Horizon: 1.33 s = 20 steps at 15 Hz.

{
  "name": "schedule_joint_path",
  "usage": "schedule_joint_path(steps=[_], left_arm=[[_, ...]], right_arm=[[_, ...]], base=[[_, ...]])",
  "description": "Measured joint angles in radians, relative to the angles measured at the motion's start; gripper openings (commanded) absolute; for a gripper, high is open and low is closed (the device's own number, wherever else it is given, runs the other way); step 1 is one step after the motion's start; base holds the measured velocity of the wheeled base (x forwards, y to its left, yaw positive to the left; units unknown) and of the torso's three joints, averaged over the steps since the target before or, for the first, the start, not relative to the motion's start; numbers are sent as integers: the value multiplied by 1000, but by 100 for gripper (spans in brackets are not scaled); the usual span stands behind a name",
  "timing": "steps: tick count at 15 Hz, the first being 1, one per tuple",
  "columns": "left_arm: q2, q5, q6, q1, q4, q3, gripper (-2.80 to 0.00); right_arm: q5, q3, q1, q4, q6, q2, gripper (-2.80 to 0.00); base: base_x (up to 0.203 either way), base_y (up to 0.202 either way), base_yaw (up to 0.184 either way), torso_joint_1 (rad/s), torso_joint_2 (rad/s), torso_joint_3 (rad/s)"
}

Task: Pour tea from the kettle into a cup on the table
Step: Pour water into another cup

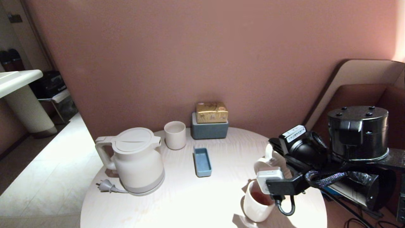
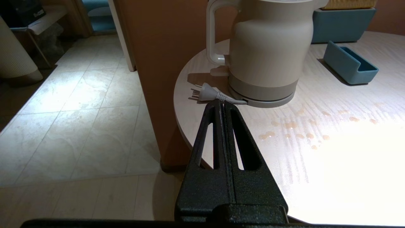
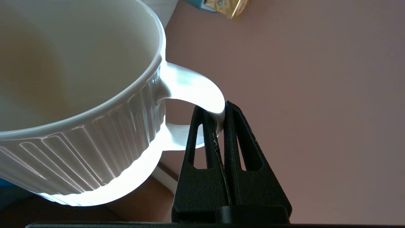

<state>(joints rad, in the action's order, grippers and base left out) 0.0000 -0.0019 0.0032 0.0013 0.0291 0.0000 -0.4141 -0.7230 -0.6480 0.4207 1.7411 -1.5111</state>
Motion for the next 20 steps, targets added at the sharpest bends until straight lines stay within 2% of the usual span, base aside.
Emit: schedule_joint_path(steps=[15,20], left_arm=[[0,1,0,0,0,0,-280],[0,0,0,0,0,0,-280]], right_arm=[[-3,2,-19,2,-9,6,-280],[-6,7,-11,-2,-146,38,-280]], base=[[0,0,0,0,0,0],[0,0,0,0,0,0]])
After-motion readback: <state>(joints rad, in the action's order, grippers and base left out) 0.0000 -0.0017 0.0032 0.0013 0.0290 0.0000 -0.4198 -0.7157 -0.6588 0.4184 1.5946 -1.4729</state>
